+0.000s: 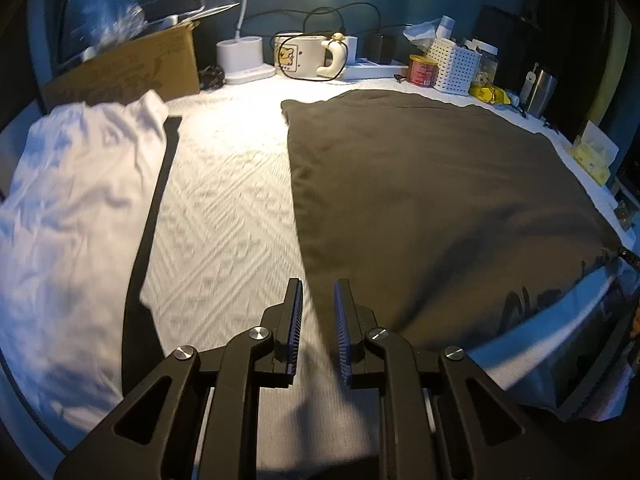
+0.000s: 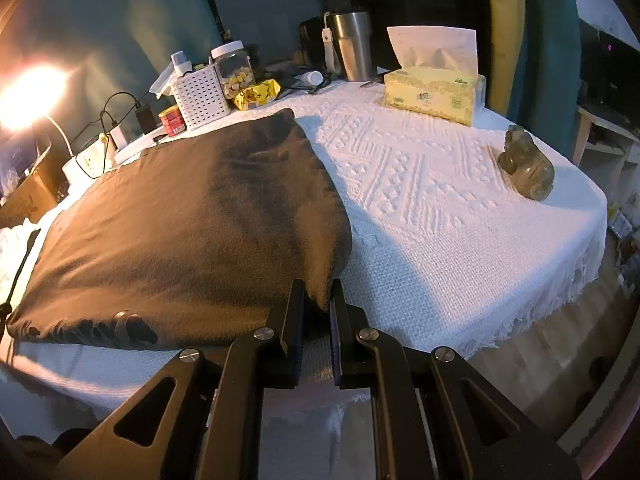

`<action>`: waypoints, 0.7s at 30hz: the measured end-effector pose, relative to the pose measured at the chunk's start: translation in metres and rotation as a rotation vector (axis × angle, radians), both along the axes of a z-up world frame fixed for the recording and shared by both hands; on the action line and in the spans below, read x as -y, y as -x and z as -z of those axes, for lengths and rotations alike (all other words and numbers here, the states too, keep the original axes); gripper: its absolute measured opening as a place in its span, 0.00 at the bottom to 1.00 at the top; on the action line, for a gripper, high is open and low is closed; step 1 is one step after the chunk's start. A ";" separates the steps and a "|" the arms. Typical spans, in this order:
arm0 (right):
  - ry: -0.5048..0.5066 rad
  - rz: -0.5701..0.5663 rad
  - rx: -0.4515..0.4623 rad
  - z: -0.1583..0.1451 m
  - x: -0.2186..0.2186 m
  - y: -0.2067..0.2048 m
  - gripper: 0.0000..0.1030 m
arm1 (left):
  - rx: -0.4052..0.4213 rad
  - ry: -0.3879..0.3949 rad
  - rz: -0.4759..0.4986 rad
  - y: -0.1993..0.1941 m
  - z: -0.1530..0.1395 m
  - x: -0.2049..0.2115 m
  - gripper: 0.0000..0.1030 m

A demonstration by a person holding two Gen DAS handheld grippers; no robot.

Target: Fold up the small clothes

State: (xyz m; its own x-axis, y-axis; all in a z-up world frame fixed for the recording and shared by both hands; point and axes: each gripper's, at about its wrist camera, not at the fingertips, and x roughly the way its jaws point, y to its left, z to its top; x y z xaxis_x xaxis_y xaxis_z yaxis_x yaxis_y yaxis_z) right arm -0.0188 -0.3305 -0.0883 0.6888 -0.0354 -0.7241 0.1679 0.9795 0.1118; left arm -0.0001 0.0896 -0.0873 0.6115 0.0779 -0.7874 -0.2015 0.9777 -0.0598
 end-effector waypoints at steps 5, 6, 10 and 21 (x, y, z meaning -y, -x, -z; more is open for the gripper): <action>-0.011 -0.003 0.009 0.000 0.003 -0.002 0.10 | 0.028 -0.014 0.029 -0.024 -0.003 0.005 0.51; -0.014 -0.005 0.009 0.000 0.003 -0.003 0.10 | 0.022 -0.017 0.028 -0.028 -0.002 0.005 0.51; -0.045 0.004 0.029 0.002 0.009 -0.004 0.10 | -0.020 -0.011 0.018 -0.045 0.008 0.004 0.51; 0.001 0.075 0.026 -0.008 0.015 -0.008 0.35 | -0.031 -0.031 0.000 -0.051 0.004 0.002 0.51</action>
State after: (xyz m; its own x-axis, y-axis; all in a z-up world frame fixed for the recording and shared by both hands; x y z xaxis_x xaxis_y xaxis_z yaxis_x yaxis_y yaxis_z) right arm -0.0109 -0.3451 -0.0802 0.7027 -0.0883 -0.7060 0.2375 0.9645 0.1158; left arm 0.0510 0.0873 -0.0915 0.5866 0.1026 -0.8033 -0.2032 0.9789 -0.0233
